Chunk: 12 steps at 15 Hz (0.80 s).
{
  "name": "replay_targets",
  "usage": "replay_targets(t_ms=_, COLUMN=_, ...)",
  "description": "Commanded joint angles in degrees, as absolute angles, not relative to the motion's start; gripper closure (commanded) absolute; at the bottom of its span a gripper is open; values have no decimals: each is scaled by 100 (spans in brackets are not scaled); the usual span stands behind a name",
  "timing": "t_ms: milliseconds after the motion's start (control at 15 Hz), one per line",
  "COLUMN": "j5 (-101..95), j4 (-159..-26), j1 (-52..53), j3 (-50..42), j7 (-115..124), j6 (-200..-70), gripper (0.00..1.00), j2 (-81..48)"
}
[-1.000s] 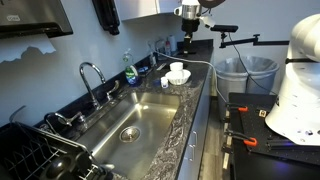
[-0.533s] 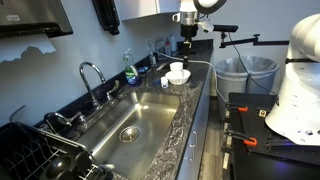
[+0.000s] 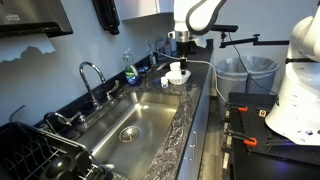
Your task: Move the white object to the left then to the right
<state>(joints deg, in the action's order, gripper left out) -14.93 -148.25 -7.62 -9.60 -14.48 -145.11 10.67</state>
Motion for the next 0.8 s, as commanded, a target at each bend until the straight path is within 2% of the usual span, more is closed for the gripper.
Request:
replay_targets(t_ms=0, j5=-1694, j4=-14450, j1=-898, j3=-980, j7=-1455, j6=-14877, gripper=0, j2=245)
replay_targets(t_ms=733, j5=-1386, j4=-13470, j1=-1290, j3=-1015, j7=-2227, j6=-15602, gripper=0, j2=-1380)
